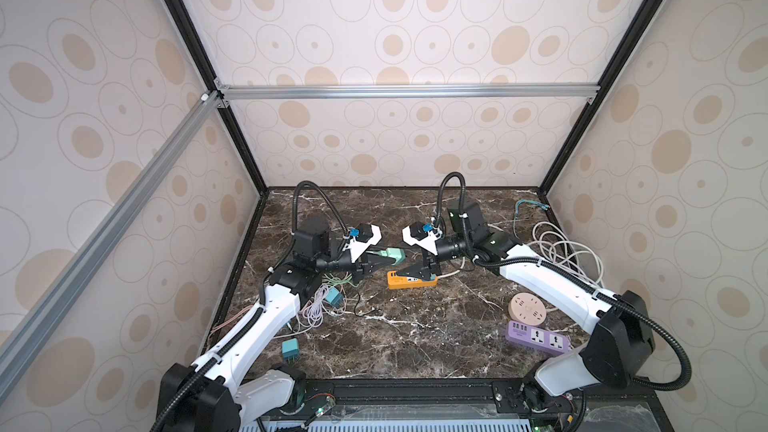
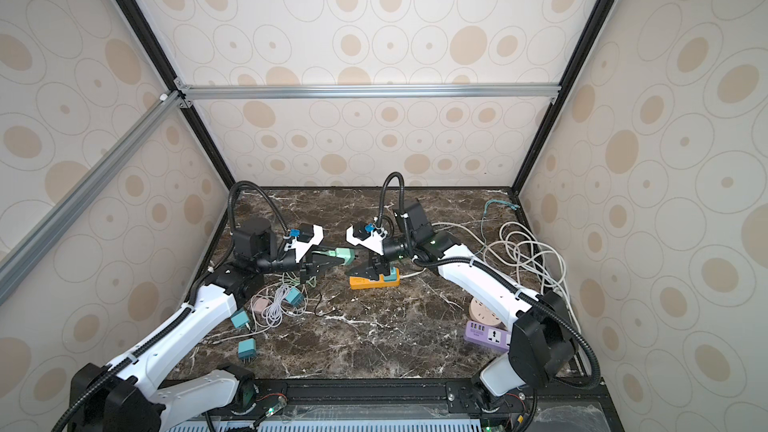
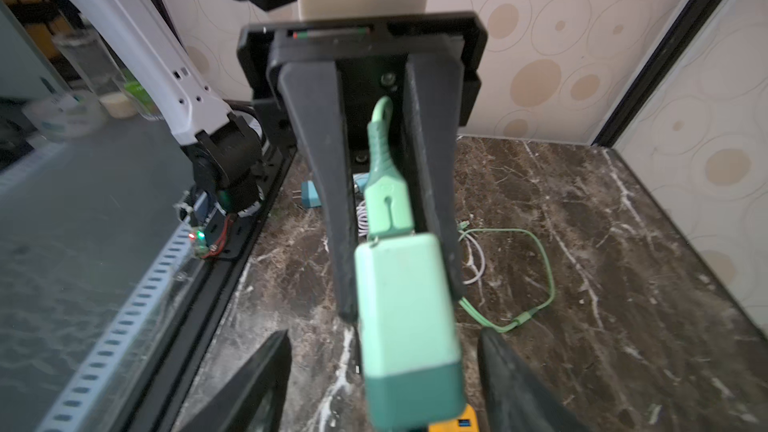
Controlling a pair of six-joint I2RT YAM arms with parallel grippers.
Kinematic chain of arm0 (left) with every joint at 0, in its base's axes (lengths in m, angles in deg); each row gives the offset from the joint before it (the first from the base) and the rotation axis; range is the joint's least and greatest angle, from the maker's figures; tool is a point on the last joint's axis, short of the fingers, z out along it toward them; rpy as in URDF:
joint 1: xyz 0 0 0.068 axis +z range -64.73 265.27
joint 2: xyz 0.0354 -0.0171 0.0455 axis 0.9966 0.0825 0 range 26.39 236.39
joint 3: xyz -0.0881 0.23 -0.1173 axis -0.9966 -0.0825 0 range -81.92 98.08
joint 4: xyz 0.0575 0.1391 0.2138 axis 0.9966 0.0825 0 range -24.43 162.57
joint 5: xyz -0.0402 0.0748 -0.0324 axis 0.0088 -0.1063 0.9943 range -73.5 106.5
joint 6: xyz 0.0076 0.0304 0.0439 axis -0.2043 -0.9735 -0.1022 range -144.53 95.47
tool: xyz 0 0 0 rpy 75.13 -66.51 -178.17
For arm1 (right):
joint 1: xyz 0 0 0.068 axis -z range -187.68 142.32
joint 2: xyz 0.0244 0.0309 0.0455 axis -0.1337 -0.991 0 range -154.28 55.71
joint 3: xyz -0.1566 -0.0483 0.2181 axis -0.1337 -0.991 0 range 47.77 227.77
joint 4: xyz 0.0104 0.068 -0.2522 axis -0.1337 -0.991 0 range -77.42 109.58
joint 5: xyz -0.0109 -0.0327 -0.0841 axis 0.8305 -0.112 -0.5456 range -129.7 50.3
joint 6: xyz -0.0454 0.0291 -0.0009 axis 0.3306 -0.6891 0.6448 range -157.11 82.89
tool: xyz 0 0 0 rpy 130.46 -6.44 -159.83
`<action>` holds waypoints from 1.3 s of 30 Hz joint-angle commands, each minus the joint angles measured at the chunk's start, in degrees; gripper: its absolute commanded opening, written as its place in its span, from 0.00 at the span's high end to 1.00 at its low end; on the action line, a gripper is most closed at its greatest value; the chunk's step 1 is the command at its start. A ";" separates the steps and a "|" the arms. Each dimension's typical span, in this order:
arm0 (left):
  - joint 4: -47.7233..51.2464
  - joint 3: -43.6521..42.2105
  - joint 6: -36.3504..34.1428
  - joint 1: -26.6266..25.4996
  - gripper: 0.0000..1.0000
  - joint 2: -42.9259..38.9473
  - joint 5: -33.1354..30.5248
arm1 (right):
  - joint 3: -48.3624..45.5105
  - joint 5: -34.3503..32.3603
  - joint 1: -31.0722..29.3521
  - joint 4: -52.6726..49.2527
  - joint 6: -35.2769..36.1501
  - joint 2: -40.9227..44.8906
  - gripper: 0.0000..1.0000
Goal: Insert the plug
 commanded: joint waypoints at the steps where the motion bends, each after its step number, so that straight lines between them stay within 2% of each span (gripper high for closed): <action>1: -14.09 0.76 11.29 -0.12 1.00 -3.71 -14.93 | -4.90 -7.20 -0.32 15.77 -10.12 1.83 0.00; 3: -15.77 2.79 16.49 -0.10 1.00 -4.50 -22.33 | -7.03 -12.26 -0.29 22.98 -18.13 1.06 0.00; 5: -14.68 6.55 20.05 -0.20 1.00 -4.14 -25.82 | -6.31 -16.05 -0.82 24.19 -23.56 -0.54 0.00; 8: -11.60 13.16 26.27 -0.19 1.00 -2.66 -34.18 | -5.10 -18.77 -2.84 25.40 -26.58 -3.53 0.00; 10: -8.64 17.29 28.50 -0.16 1.00 -1.46 -38.22 | -5.27 -20.30 -5.08 28.22 -26.06 -5.57 0.00; 13: -5.84 22.42 31.39 -0.12 1.00 0.10 -40.81 | -3.88 -24.09 -8.47 31.95 -27.44 -10.33 0.00; 16: -4.71 25.77 32.83 -0.19 1.00 1.05 -41.56 | -2.74 -24.70 -11.09 37.40 -28.35 -15.45 0.00; 21: -2.22 29.95 33.50 -0.19 1.00 2.16 -43.46 | 0.36 -28.42 -14.01 44.23 -30.73 -24.28 0.00; 27: 1.03 34.93 32.45 -0.14 1.00 3.23 -44.56 | 6.01 -26.77 -15.94 50.59 -34.98 -33.92 0.00; 30: 1.15 35.10 32.29 -0.18 1.00 2.80 -45.33 | 10.69 -31.02 -17.18 52.70 -38.97 -39.61 0.03; 34: 3.12 35.52 31.69 -0.10 1.00 1.71 -49.90 | 14.94 -36.36 -18.29 56.84 -43.19 -46.40 0.16; 36: 3.92 34.86 31.52 -0.11 1.00 0.67 -52.78 | 16.18 -37.17 -19.29 56.38 -42.24 -47.81 0.39; 39: 4.60 33.08 30.88 -0.10 1.00 -0.96 -55.38 | 16.92 -36.38 -20.23 55.33 -40.65 -48.40 0.60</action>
